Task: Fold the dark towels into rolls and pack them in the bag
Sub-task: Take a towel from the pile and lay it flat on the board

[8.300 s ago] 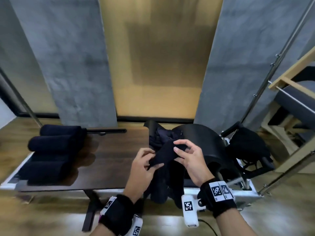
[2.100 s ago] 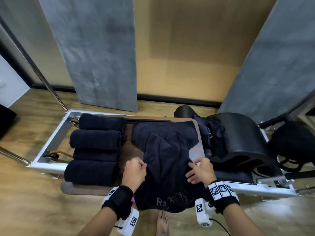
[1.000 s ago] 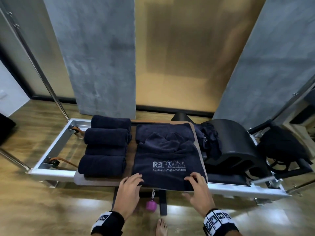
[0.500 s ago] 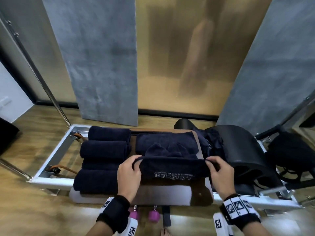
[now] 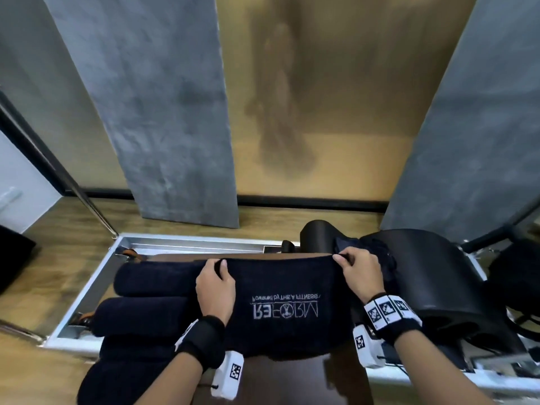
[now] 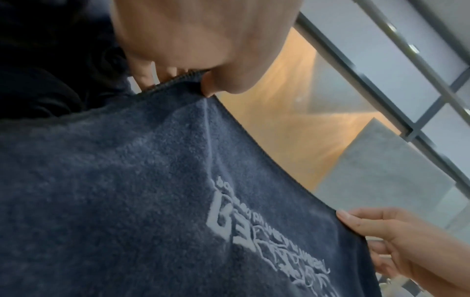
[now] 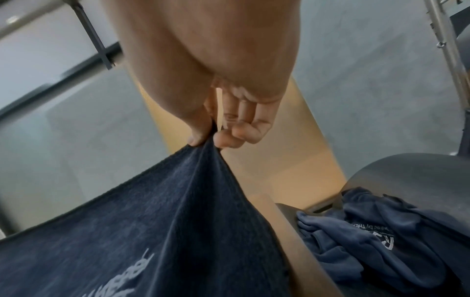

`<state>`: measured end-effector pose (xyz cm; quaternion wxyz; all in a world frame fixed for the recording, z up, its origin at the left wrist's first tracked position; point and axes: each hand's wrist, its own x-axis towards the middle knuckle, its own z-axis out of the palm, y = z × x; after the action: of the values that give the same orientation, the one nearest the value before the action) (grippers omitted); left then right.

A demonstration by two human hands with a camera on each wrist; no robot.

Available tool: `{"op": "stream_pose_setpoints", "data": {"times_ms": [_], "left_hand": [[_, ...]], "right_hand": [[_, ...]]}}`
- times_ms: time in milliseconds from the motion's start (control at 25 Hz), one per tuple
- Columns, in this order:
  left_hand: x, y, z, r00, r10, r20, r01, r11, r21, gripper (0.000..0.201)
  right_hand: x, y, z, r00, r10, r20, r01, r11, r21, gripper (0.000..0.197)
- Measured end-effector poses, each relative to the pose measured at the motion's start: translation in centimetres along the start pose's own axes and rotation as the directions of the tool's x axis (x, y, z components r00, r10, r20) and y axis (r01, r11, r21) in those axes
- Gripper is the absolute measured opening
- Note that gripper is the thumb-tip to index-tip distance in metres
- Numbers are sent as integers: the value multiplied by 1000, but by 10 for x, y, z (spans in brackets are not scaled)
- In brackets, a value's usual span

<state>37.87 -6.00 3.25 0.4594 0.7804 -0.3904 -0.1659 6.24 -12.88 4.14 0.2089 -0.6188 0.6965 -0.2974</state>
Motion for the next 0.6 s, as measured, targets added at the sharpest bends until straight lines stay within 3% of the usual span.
{"op": "stream_pose_setpoints", "data": {"times_ms": [240, 360, 440, 600], "left_hand": [[32, -14, 41, 987, -136, 89, 120, 979, 164, 22], [33, -25, 47, 973, -182, 140, 148, 963, 225, 28], [33, -29, 48, 972, -180, 151, 135, 954, 267, 20], [29, -24, 44, 974, -162, 161, 115, 956, 271, 13]], "right_hand": [[47, 21, 41, 979, 94, 182, -83, 994, -65, 17], [51, 29, 55, 968, 119, 219, -106, 992, -71, 24], [53, 32, 62, 961, 149, 233, -138, 988, -65, 31], [52, 34, 64, 958, 160, 237, -183, 980, 79, 14]]}}
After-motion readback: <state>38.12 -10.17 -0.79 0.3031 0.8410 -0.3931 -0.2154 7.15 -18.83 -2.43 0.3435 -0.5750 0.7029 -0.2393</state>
